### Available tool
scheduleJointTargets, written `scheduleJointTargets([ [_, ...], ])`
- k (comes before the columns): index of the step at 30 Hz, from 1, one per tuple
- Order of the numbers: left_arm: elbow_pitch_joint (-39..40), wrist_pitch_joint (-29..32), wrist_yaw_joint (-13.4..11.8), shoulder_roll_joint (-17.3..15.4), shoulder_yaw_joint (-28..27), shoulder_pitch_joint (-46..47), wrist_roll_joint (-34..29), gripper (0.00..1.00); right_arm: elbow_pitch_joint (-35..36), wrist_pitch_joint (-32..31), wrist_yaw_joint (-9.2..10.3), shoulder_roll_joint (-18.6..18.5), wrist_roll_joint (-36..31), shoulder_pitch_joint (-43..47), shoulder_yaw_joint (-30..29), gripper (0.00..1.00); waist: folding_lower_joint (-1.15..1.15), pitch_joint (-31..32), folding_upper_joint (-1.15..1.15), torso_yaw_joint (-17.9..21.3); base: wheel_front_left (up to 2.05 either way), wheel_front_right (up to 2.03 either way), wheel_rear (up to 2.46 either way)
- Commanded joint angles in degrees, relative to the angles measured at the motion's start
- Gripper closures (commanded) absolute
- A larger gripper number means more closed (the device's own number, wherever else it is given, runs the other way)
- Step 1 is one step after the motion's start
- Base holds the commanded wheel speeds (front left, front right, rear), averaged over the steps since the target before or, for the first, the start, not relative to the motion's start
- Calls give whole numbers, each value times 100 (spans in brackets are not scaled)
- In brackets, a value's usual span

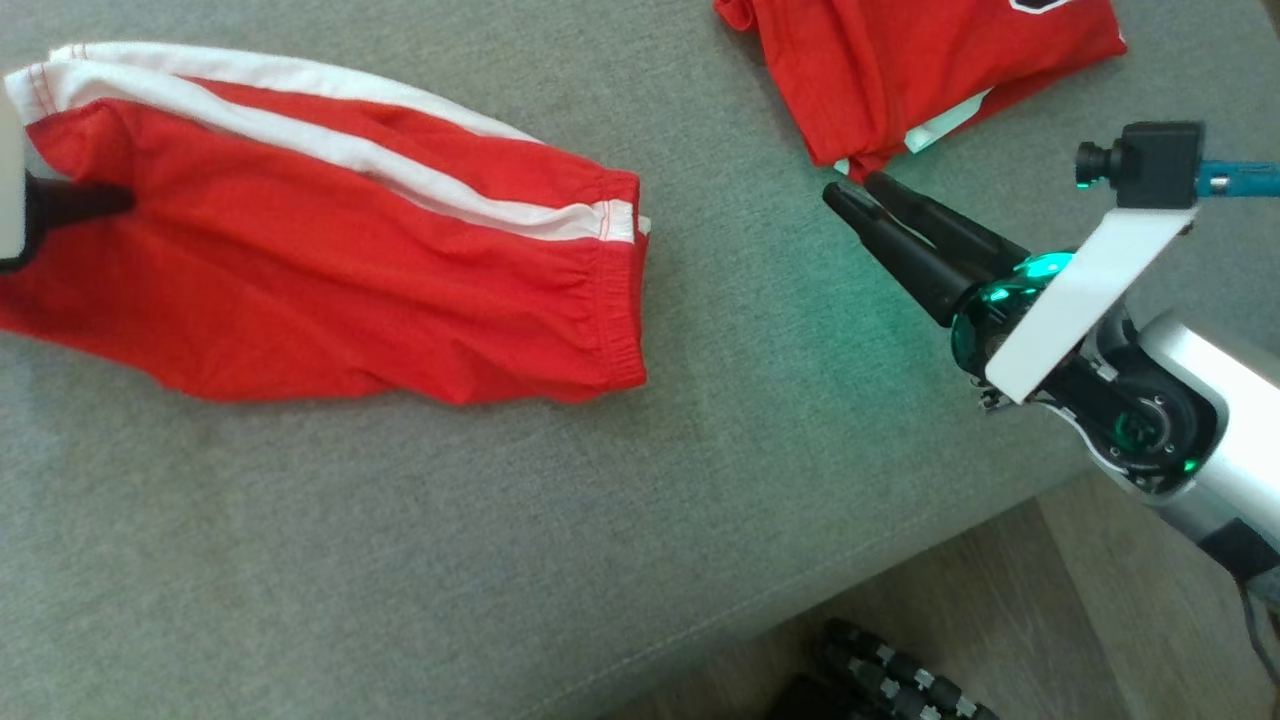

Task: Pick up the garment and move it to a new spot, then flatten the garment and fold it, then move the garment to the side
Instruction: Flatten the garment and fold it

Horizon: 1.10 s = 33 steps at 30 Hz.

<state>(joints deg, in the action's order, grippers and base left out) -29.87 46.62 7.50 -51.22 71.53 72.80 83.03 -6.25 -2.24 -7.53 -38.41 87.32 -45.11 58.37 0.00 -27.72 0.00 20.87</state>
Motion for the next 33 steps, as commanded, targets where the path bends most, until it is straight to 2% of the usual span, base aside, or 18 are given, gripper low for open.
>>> scheduleJointTargets([
  [1,-13,31,-1,-180,-238,104,-64,100,75,70,4,-154,6,194,-71,0,0,43,0,-31,0,0,0],
  [7,-248,71,-1,-171,-208,18,-22,100,-27,47,4,-126,-17,217,-18,0,0,277,0,-193,0,0,0],
  [15,-229,287,-26,-76,-113,-395,175,100,-189,-107,4,-109,39,311,110,0,0,951,0,-550,0,0,0],
  [20,-105,355,-203,-118,-60,-739,275,100,-300,-91,4,-115,-192,335,248,0,0,1301,0,-710,0,0,0],
  [26,-82,271,-409,-202,3,-1150,238,100,-282,-30,4,-43,-224,370,290,0,0,1441,0,-777,0,0,0],
  [27,-98,229,-431,-201,4,-1226,261,93,-290,-31,4,-45,-224,377,296,0,0,1461,0,-791,0,0,0],
  [29,-171,6,-447,-166,-17,-1347,258,0,-304,-27,4,-59,-222,390,301,0,0,1495,0,-823,0,0,0],
  [33,-336,-313,-420,-3,-21,-1544,238,0,-281,55,4,-78,-294,424,321,0,0,1629,0,-941,0,0,0],
])
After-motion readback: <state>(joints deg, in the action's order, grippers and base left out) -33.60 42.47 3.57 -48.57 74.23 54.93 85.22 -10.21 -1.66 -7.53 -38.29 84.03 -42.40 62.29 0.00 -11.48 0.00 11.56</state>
